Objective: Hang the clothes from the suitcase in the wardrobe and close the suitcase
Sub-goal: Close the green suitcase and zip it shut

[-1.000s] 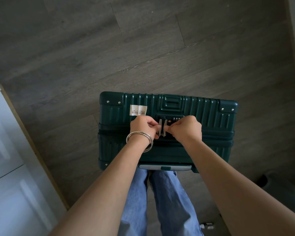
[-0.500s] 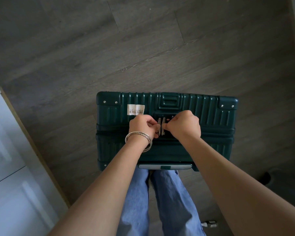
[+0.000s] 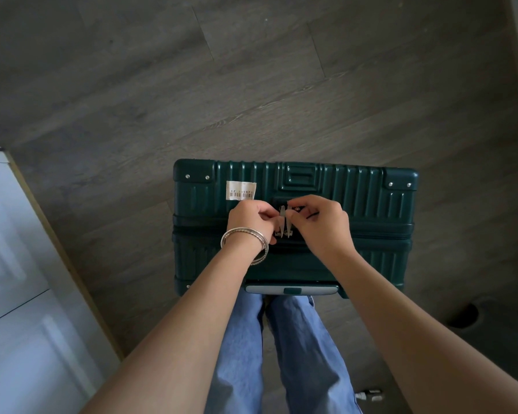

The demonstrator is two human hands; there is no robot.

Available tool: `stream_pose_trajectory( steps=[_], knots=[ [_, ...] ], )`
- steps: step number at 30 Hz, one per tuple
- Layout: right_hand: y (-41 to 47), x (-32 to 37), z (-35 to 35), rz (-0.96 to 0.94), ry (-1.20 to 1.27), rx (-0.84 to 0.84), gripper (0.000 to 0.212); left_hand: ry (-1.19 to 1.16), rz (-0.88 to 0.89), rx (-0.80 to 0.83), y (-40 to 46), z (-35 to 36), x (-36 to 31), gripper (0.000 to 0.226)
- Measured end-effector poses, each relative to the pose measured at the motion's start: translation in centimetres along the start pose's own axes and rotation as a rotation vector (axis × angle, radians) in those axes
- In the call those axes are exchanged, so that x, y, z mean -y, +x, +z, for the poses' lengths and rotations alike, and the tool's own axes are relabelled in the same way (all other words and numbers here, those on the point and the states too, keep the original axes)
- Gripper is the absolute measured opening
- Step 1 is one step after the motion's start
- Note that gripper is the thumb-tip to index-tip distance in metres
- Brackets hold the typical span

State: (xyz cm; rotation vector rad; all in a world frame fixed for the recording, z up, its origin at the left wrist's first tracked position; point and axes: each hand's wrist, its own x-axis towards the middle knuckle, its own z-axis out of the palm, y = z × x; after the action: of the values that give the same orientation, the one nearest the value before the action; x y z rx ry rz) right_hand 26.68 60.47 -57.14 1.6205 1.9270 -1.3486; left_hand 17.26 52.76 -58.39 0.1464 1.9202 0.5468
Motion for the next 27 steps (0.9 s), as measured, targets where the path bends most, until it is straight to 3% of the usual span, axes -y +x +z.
stream_pose_trajectory(
  steps=[10, 14, 19, 23, 27],
  knots=[
    [0.3, 1.4, 0.6, 0.007, -0.19, -0.114, 0.02, 0.113, -0.039, -0.094, -0.2, 0.1, -0.4, 0.014],
    [0.5, 2.0, 0.6, -0.094, -0.35, -0.132, 0.035, 0.292, -0.027, -0.237, -0.8, -0.2, -0.6, 0.036],
    [0.5, 2.0, 0.5, -0.263, -0.47, -0.162, 0.063, 0.567, 0.266, -0.55, -1.0, 0.0, -0.1, 0.077],
    [1.0, 1.9, 0.1, -0.238, -0.464, -0.05, 0.083, 0.633, 0.214, -0.264, 0.2, -1.3, -0.5, 0.112],
    [1.7, 2.0, -0.3, -0.223, -0.527, 0.026, 0.091, 0.661, 0.182, -0.18, 1.0, -2.1, -0.7, 0.116]
  ],
)
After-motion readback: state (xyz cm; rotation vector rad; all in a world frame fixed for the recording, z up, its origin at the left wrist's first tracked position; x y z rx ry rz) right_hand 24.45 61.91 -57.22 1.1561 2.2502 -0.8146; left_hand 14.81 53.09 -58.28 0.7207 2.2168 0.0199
